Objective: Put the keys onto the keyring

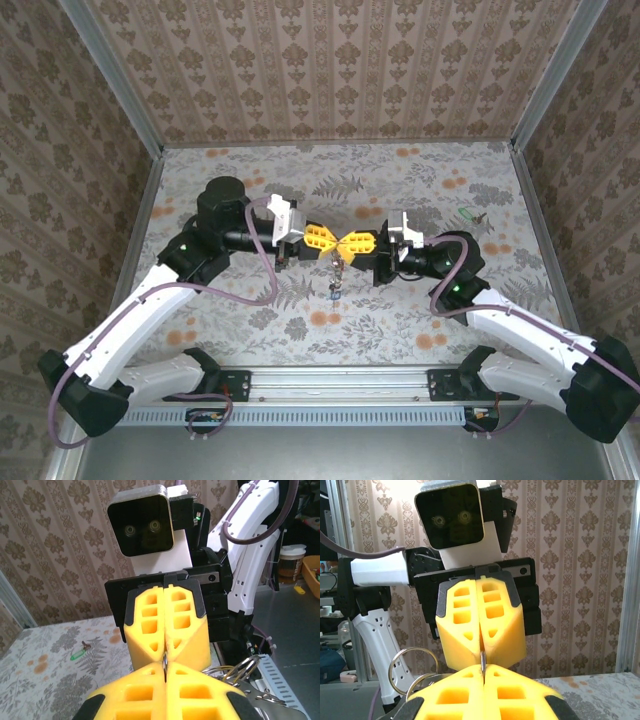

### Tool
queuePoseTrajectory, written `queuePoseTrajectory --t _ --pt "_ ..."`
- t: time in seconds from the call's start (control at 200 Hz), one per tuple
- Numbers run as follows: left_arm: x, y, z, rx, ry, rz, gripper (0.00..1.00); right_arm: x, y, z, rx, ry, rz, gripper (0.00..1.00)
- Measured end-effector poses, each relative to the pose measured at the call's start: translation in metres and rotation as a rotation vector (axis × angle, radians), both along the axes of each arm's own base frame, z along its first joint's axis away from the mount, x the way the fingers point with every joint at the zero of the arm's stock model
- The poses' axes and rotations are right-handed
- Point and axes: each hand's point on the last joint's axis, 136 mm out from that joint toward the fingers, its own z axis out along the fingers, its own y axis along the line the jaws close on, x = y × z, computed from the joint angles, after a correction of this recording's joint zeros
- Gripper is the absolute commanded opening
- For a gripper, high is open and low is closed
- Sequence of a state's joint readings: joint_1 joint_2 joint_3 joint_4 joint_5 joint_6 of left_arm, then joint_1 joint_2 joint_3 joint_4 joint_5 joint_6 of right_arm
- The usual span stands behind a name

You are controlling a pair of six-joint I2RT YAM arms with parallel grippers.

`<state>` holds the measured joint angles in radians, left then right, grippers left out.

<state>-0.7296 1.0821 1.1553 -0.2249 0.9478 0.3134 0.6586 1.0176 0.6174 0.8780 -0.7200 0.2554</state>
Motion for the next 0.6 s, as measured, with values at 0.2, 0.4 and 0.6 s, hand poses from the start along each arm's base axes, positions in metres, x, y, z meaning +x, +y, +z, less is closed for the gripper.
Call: queuePoseTrajectory --t 0.2,0.4,0.6 --pt "0.003 -0.003 0.000 0.158 -0.091 0.066 0.00 0.007 0.000 -0.001 -0.141 -0.025 -0.087 0.24" --pt "0.011 -0.003 -0.023 0.349 -0.136 0.102 0.00 0.015 -0.001 -0.025 -0.308 -0.028 -0.161 0.23" --pt "0.012 -0.004 -0.049 0.503 -0.123 0.087 0.00 0.015 0.001 -0.054 -0.418 -0.011 -0.158 0.20"
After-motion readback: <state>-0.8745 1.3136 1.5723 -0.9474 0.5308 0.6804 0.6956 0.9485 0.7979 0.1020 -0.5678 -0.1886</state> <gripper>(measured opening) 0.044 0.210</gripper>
